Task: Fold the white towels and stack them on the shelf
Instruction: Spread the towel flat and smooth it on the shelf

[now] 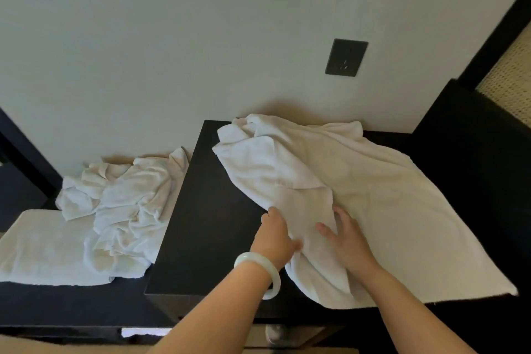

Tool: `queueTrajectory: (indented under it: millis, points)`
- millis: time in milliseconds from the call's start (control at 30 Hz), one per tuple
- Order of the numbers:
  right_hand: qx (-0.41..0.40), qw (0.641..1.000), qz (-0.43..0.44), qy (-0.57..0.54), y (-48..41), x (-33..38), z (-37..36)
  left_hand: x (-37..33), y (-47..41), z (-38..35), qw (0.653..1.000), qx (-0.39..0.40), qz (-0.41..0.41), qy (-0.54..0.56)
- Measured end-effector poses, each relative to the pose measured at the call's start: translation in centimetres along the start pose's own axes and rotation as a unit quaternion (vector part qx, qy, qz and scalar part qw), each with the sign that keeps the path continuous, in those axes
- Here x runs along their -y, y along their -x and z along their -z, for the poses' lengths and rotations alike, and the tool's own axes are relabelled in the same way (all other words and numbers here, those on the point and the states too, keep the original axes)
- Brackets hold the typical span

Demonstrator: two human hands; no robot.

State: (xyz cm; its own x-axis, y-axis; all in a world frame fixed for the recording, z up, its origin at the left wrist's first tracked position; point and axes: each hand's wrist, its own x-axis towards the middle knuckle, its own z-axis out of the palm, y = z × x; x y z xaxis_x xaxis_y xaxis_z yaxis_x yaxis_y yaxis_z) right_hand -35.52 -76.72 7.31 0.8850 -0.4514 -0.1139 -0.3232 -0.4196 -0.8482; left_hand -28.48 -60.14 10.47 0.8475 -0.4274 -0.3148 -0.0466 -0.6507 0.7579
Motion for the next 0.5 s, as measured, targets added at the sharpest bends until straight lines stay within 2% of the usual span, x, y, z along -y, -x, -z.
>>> queueTrajectory:
  millis: [67, 100, 267, 333, 400, 433, 500]
  points:
    - [-0.038, 0.998, -0.017, 0.055, -0.9, -0.9, -0.6, -0.1, 0.0, 0.3, 1.000, 0.001, 0.000, 0.008]
    - [-0.057, 0.997, -0.032, 0.036, -1.2, -1.2, -0.7, 0.1, 0.2, 0.9, 1.000, -0.002, -0.003, 0.016]
    - [-0.151, 0.975, -0.111, -0.123, -1.9, -0.6, 0.1, 2.6, 3.6, 2.4, 0.992, -0.083, 0.003, 0.090]
    - [-0.191, 0.947, -0.161, -0.201, -2.2, -0.1, 1.0, 4.0, 4.6, 1.5, 0.995, -0.096, 0.025, 0.024]
    - [-0.207, 0.922, -0.196, -0.264, -2.7, 0.4, 2.6, 4.5, 4.6, 0.7, 0.986, -0.144, -0.019, -0.082]
    - [-0.202, 0.916, -0.196, -0.287, -2.9, 0.9, 3.5, 4.2, 4.2, 0.6, 0.979, -0.170, -0.063, -0.093]
    - [-0.185, 0.914, -0.165, -0.320, -3.2, 2.5, 5.2, 2.7, 3.2, 0.1, 0.972, -0.154, -0.141, -0.107]
